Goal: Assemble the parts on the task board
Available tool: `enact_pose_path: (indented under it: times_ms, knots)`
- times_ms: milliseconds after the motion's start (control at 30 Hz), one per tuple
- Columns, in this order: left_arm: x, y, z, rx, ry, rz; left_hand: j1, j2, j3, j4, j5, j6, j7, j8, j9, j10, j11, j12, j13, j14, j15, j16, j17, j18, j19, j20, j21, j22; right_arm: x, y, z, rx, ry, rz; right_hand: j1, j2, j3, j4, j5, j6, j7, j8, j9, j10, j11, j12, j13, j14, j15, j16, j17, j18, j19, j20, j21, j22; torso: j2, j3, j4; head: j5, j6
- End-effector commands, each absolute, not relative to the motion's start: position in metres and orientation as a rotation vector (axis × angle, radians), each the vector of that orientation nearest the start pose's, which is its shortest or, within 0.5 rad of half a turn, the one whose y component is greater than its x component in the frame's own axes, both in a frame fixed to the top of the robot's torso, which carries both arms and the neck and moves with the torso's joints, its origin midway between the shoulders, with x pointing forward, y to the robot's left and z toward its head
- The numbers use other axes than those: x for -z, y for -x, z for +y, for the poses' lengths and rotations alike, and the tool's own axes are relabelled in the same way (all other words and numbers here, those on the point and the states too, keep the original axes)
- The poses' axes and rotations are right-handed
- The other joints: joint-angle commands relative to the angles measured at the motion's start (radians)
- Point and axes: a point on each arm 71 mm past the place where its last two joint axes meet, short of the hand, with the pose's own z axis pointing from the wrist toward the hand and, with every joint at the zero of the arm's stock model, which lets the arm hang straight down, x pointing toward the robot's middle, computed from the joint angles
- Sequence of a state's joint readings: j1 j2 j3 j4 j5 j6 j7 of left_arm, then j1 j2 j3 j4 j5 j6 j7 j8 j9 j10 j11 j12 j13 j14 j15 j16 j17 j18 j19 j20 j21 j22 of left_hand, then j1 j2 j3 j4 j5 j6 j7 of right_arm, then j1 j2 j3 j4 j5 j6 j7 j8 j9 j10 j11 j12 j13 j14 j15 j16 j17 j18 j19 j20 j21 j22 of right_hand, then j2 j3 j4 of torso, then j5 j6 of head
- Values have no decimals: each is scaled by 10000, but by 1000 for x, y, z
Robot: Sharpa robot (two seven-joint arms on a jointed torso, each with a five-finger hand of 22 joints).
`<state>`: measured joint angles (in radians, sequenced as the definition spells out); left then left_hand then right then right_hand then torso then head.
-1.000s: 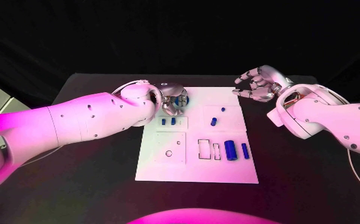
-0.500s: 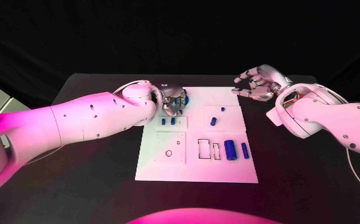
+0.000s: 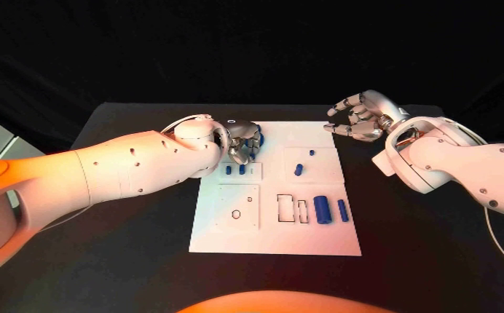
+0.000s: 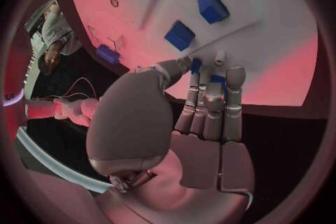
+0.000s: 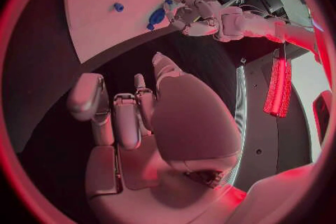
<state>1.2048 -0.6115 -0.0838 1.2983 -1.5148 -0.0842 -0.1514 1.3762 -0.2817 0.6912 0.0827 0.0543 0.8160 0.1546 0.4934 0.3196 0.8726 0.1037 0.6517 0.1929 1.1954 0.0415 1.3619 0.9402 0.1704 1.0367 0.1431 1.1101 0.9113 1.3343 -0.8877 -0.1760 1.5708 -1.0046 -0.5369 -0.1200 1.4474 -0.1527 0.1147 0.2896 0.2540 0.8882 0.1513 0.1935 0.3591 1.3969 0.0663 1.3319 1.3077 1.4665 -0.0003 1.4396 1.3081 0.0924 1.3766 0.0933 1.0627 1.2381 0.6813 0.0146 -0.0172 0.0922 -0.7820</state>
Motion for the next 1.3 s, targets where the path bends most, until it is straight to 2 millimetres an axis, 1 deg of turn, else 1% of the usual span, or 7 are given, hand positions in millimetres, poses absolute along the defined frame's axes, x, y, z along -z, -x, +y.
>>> enact_pose_path:
  times_ms: [33,400,533,633,733,933,1300]
  knots:
    - [228,-513,143,5417,-3333,19089,131,48,106,-32,-1,115,-18,-46,4,144,-31,49,22,160,-26,123,134,-189,153,-12,154,165,162,-487,-224,-7506,-2944,16096,-18,-72,68,-6,54,-72,21,47,-10,11,6,14,714,366,-89,-53,111,102,-22,11,-15,16,3,-2,1,-16,-15]
    - [231,-514,143,5344,-3290,19210,349,205,257,-197,-3,295,-39,-78,39,336,-98,12,20,352,-88,334,335,-238,310,-71,462,509,162,-487,-224,-7510,-2936,16124,-29,-68,74,-3,54,-66,19,58,-10,33,3,34,726,373,-92,-50,127,101,-13,8,-18,14,-7,3,-5,-26,-20]
    - [231,-514,143,5397,-3252,19114,551,374,378,-379,-2,467,-37,-112,80,548,-153,-17,25,526,-145,479,522,-272,418,-122,717,787,162,-487,-224,-7515,-2931,16128,-29,-68,74,-3,54,-66,19,58,-10,33,3,34,726,373,-92,-50,127,101,-13,8,-18,14,-7,5,0,-29,-5]
    - [230,-515,143,5472,-3190,18938,726,522,497,-561,1,638,-57,-152,118,794,-218,-27,45,792,-214,630,833,-306,549,-183,967,1056,162,-487,-223,-7517,-2929,16131,-29,-68,74,-3,54,-66,19,58,-10,33,3,34,726,373,-92,-50,127,101,-13,8,-18,14,-9,4,2,-45,-14]
    - [228,-515,143,5579,-3107,18713,830,626,593,-730,3,830,-87,-220,150,1032,-264,-71,67,1118,-271,786,1239,-361,749,-244,1265,1390,162,-487,-223,-7520,-2926,16133,-29,-68,74,-3,54,-66,19,58,-10,33,3,34,726,373,-92,-50,127,101,-13,8,-18,14,-9,0,-2,-37,13]
    - [225,-515,143,5952,-2861,18288,787,665,698,-896,9,1083,-115,-408,176,1257,-283,-267,86,1362,-304,875,1475,-434,975,-274,1612,1791,162,-487,-223,-7523,-2917,16149,-29,-68,74,-3,54,-66,19,58,-10,33,3,34,726,373,-92,-50,127,101,-13,8,-18,14,-7,2,-5,-34,34]
    - [214,-508,151,6708,-1618,18582,422,601,621,-790,7,1264,-128,-570,224,1383,-302,-515,92,1458,-310,906,1523,-448,990,-242,1656,1863,163,-487,-224,-7493,-2917,16224,-29,-68,74,-3,54,-66,19,58,-10,33,3,34,726,373,-92,-50,127,101,-13,8,-18,14,-20,4,16,-26,63]
